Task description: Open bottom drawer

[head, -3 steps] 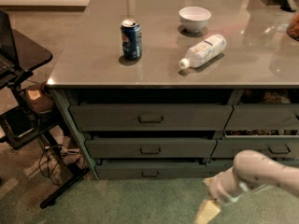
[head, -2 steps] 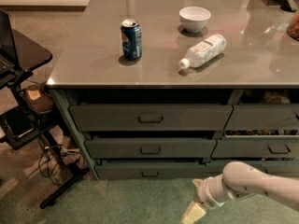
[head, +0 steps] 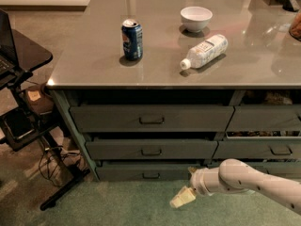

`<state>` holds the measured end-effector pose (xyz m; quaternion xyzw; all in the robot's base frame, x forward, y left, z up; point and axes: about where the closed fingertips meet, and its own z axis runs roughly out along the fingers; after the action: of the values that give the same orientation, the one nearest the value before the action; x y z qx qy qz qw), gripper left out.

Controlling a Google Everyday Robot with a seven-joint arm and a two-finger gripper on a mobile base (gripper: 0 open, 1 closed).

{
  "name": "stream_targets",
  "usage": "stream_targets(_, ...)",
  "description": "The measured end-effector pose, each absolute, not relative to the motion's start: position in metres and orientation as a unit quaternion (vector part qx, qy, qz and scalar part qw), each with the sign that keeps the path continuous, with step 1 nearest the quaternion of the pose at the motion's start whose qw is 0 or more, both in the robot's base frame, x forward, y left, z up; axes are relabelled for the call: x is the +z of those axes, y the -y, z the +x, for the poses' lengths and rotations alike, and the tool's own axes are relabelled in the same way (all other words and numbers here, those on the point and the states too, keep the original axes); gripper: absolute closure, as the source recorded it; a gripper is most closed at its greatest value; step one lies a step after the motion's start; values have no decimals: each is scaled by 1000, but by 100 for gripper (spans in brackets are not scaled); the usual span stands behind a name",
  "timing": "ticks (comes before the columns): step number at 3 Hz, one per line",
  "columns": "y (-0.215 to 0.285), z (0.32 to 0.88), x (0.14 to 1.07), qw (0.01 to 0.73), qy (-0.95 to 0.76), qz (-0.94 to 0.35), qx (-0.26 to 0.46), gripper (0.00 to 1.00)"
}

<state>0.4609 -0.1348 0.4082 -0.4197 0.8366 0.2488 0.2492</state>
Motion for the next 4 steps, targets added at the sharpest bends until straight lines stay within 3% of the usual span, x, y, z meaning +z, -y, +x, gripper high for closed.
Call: stream_targets(4,145,534,349,307,-831,-402,231,0)
